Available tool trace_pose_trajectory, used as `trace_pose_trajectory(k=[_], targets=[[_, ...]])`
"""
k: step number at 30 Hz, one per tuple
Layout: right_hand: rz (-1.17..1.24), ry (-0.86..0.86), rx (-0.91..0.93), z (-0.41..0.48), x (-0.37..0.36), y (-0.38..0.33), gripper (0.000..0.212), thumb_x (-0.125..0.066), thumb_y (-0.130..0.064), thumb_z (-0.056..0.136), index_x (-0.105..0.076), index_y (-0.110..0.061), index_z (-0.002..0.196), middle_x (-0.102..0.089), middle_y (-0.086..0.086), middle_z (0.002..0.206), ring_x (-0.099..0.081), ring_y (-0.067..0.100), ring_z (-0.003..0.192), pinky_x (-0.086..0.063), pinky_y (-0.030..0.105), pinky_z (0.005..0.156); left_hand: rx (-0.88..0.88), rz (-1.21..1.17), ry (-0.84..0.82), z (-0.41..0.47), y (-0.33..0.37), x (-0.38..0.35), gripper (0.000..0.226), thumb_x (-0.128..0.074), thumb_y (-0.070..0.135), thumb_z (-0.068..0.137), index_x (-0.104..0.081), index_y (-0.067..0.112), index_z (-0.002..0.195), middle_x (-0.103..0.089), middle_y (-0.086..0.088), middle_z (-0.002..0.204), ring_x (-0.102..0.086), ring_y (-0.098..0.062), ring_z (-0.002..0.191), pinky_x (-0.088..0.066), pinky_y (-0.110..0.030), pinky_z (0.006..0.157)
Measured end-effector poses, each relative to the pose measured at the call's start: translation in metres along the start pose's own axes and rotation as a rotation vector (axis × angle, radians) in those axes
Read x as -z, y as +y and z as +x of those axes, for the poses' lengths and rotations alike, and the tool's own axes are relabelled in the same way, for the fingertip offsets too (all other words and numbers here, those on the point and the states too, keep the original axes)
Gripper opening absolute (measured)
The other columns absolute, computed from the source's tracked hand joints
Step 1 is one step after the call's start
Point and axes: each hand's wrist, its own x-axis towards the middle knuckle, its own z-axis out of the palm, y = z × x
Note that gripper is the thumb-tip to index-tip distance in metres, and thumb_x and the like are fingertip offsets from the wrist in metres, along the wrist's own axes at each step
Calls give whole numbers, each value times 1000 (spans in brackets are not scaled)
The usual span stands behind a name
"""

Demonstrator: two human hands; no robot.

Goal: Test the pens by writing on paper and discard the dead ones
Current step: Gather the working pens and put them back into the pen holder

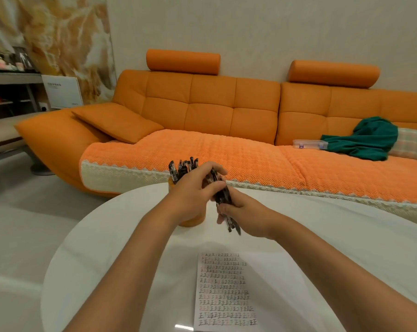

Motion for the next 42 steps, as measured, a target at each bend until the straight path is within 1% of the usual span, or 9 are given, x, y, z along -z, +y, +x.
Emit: trace_pose_trajectory(k=[5, 10, 13, 18, 25, 29, 33, 37, 42], targets=[[187, 4, 99, 11, -9, -25, 25, -44, -10, 105, -51, -30, 118, -62, 5, 93, -62, 24, 87, -52, 47, 91, -31, 21, 77, 0, 2, 19, 15, -54, 25, 101, -55, 29, 116, -58, 14, 103, -57, -2, 94, -47, -25, 78], [301, 127, 110, 38, -8, -45, 15, -44, -4, 103, -58, -9, 105, -63, 9, 86, -62, 24, 84, -51, 49, 91, -33, -61, 368, 2, -6, 53, 30, -57, 34, 99, -54, 31, 128, -57, 15, 113, -57, -12, 77, -51, -25, 68], [553, 279, 150, 61, -6, -60, 20, -39, -1, 104, -55, -13, 103, -58, 8, 83, -57, 26, 80, -50, 48, 89, 48, -32, 582, 1, -33, 70, 30, -55, 30, 100, -54, 29, 130, -57, 9, 118, -57, -13, 90, -50, -29, 78], [656, 534, 207, 99, -21, -71, 22, -43, -3, 104, -53, -21, 112, -57, 4, 80, -59, 21, 76, -52, 44, 84, 286, -106, 441, 7, -73, 59, 47, -52, 17, 102, -43, 25, 147, -48, 1, 143, -45, -16, 129, -40, -36, 103], [514, 602, 116, 121, -50, -55, 15, -47, -13, 104, -52, -22, 115, -64, 3, 90, -65, 16, 84, -56, 39, 85, 331, -358, 223, 24, -82, 52, 54, -35, 9, 104, -30, 26, 155, -34, -8, 154, -30, -23, 142, -27, -37, 111], [333, 558, 31, 119, -51, -49, 14, -49, -17, 104, -54, -15, 116, -68, 9, 100, -66, 23, 95, -57, 38, 83, 317, -396, 121, 28, -86, 51, 60, -40, -4, 99, -31, 19, 154, -42, -1, 136, -40, -14, 121, -43, -12, 80], [124, 460, 61, 117, -49, -43, 23, -54, -19, 101, -58, -19, 124, -67, 1, 109, -63, 19, 100, -55, 35, 83, 259, -441, 155, 29, -93, 45, 57, -44, -7, 96, -44, 19, 146, -58, 0, 133, -57, -11, 118, -50, -13, 76], [-187, 485, 58, 117, -48, -37, 18, -56, -32, 94, -67, -25, 107, -66, -2, 95, -59, 29, 98, -53, 51, 84, 218, -459, 208, 27, -89, 44, 51, -39, -10, 94, -55, 16, 136, -66, 1, 117, -63, -5, 104, -48, -10, 74], [-408, 474, 37, 114, -45, -38, 13, -59, -36, 93, -62, -26, 86, -55, -4, 72, -55, 25, 75, -40, 34, 59, 158, -587, 277, 25, -76, 40, 37, -31, 4, 103, -57, 23, 122, -65, 3, 106, -64, 2, 91, -50, -14, 76]])
